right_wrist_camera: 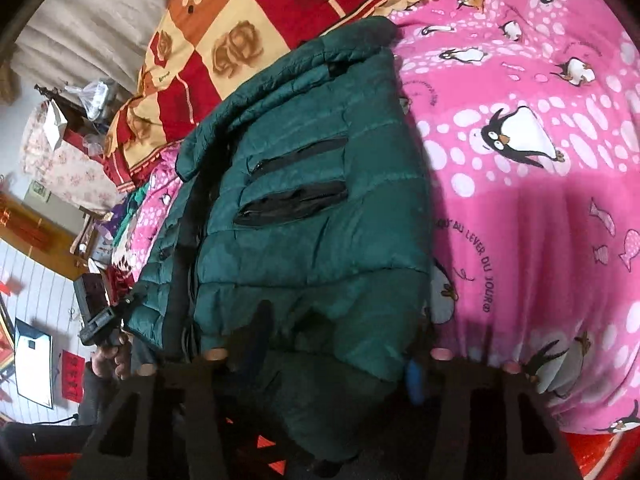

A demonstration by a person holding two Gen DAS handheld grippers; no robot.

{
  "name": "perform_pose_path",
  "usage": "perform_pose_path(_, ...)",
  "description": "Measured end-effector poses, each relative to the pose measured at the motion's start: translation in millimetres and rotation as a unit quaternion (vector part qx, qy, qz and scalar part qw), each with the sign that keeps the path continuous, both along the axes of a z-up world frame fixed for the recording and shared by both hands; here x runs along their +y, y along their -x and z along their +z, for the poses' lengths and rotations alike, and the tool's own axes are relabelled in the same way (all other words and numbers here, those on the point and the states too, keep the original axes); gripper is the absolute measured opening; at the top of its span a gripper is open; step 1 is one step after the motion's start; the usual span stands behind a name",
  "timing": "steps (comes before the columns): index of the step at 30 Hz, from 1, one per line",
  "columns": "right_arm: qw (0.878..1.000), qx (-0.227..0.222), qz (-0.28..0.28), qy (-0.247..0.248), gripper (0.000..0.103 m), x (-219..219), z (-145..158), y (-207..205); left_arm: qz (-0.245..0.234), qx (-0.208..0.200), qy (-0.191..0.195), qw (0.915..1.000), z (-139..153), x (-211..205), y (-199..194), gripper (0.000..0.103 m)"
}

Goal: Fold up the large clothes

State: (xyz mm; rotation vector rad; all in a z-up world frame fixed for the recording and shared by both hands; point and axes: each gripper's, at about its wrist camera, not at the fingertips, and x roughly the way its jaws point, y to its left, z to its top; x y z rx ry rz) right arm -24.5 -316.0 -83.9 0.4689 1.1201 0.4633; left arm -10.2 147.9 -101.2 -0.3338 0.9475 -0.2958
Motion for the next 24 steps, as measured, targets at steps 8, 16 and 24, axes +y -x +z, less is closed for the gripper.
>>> perform_pose_path(8,0.996,-0.002,0.016,0.083,0.042,17,2,1,0.016,0.002,-0.045,0.9988,-5,-14,0,0.062)
perform_pose_path(16,0.995,-0.013,0.004,0.099,0.03,14,4,4,0.034,0.012,-0.027,0.999,-4,-9,1,0.062)
perform_pose_path(24,0.988,-0.103,-0.001,0.112,0.014,16,28,23,0.057,-0.017,-0.019,0.998,12,-9,11,0.019)
